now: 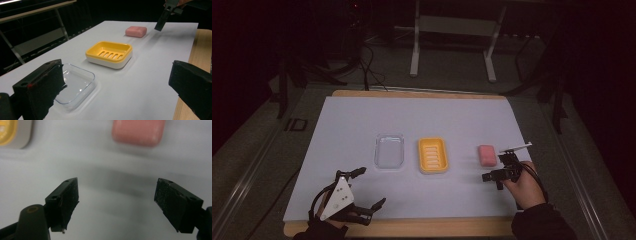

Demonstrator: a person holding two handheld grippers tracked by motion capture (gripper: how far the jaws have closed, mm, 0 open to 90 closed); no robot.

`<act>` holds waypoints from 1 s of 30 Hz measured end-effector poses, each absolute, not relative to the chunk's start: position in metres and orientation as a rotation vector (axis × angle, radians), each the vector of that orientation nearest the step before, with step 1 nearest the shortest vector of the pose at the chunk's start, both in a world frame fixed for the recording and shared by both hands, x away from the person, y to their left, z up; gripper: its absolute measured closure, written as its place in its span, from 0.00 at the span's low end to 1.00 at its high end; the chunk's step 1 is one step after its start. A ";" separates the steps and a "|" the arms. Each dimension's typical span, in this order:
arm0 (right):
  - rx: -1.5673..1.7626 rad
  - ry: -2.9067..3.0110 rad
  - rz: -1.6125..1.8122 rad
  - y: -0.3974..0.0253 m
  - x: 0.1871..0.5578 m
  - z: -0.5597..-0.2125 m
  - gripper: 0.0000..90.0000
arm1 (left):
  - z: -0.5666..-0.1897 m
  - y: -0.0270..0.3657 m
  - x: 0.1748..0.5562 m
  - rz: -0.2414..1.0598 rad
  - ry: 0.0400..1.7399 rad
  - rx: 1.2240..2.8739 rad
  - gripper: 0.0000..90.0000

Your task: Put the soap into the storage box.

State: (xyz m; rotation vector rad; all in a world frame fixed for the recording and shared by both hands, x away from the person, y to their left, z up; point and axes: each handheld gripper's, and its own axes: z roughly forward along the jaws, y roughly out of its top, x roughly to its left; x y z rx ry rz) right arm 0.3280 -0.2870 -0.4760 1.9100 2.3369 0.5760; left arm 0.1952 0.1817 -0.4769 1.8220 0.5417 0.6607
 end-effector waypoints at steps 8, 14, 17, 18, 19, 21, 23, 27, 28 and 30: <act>2.104 2.337 0.383 -0.287 0.333 -0.478 0.24 | -0.477 0.182 0.195 0.665 0.539 1.824 0.01; 2.172 2.394 0.259 -0.283 0.335 -0.479 0.27 | -0.477 0.181 0.195 0.667 0.538 1.823 0.01; 2.176 2.417 0.171 -0.280 0.336 -0.479 0.27 | -0.477 0.181 0.195 0.668 0.537 1.825 0.01; 2.182 2.414 0.153 -0.280 0.337 -0.479 0.27 | -0.477 0.181 0.195 0.668 0.537 1.825 0.01; 2.189 2.419 0.137 -0.280 0.338 -0.479 0.27 | -0.477 0.181 0.195 0.668 0.536 1.825 0.01; 2.199 2.422 0.091 -0.280 0.340 -0.478 0.27 | -0.477 0.181 0.195 0.669 0.536 1.825 0.01; 2.232 2.421 0.068 -0.280 0.342 -0.477 0.27 | -0.477 0.181 0.195 0.669 0.534 1.826 0.01; 2.238 2.421 0.036 -0.280 0.346 -0.474 0.27 | -0.477 0.181 0.195 0.670 0.533 1.827 0.01; 2.238 2.421 0.036 -0.280 0.346 -0.474 0.27 | -0.477 0.181 0.195 0.670 0.533 1.827 0.01; 2.245 2.398 0.051 -0.280 0.350 -0.469 0.27 | -0.477 0.180 0.195 0.669 0.534 1.826 0.01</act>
